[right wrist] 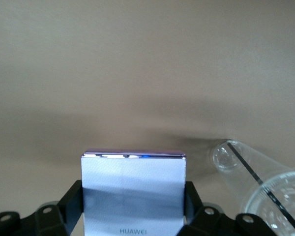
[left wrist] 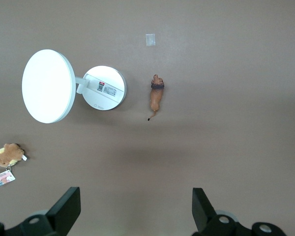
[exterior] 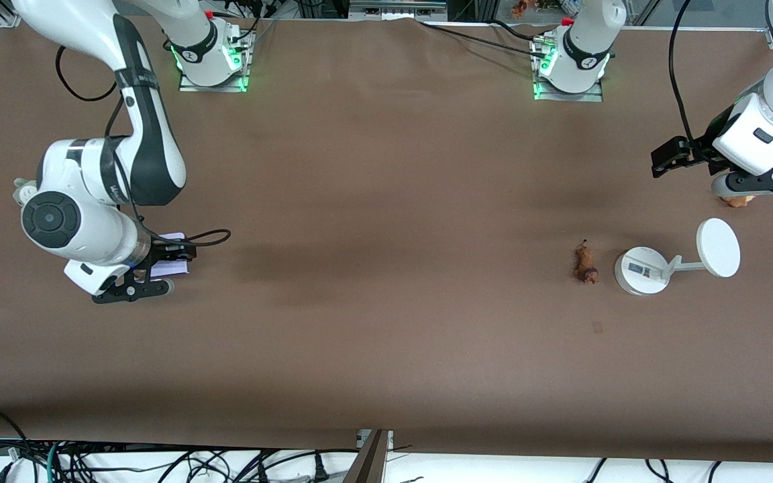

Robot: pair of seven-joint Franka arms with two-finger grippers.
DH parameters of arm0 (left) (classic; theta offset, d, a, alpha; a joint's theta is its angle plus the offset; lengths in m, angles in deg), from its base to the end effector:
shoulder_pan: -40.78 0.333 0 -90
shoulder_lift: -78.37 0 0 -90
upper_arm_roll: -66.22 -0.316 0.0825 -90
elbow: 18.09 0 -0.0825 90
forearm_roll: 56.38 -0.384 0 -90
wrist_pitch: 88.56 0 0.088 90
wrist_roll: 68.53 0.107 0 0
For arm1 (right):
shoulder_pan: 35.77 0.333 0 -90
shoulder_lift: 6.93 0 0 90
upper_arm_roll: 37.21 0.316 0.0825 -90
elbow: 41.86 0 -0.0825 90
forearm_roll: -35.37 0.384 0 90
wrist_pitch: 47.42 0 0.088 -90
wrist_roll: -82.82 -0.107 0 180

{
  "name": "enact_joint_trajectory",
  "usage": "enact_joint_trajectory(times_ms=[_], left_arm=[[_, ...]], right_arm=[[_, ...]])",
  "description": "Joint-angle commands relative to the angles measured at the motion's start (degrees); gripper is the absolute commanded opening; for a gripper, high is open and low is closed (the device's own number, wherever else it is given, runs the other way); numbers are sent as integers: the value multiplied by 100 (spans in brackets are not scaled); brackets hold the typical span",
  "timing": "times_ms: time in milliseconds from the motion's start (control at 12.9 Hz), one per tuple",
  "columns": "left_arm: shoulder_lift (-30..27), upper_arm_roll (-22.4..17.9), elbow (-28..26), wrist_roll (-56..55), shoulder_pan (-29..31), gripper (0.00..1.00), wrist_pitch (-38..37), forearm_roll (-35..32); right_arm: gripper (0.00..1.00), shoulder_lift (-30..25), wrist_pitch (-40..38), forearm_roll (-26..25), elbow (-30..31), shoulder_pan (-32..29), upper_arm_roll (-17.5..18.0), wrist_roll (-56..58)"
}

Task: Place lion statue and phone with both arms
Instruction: 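Carry the silver phone with the right gripper toward the clear cup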

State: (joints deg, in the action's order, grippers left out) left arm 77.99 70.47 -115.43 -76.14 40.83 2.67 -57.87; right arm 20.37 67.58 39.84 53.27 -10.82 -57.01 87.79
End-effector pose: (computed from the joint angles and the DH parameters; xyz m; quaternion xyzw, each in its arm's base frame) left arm 0.5472 -0.0376 0.5697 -0.9982 -0.0288 0.0484 0.0183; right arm 0.6543 0.0883 0.3377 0.9942 0.0836 -0.0501 0.0444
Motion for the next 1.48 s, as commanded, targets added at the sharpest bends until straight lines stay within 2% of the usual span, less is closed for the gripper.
enact_joint_trajectory(times_ms=[0, 311, 621, 1320, 1398], left_arm=[[-85, 58, -101, -4, -13, 100, 88, 18], [-76, 58, -101, 5, -5, 100, 88, 18], [-76, 58, -101, 5, -13, 100, 88, 18], [-76, 58, -92, 22, -13, 100, 96, 18], [-76, 58, -92, 22, -13, 100, 96, 9]], right_arm=[[0, -252, 889, 184, 856, -33, 11, 292], [0, 38, 1892, 667, 1411, -262, 11, 907], [0, 293, 2640, 817, 1728, -306, 29, 1040], [0, 628, 3081, 923, 1781, -315, 47, 1119], [7, 636, 3072, 923, 1781, -315, 47, 1119]])
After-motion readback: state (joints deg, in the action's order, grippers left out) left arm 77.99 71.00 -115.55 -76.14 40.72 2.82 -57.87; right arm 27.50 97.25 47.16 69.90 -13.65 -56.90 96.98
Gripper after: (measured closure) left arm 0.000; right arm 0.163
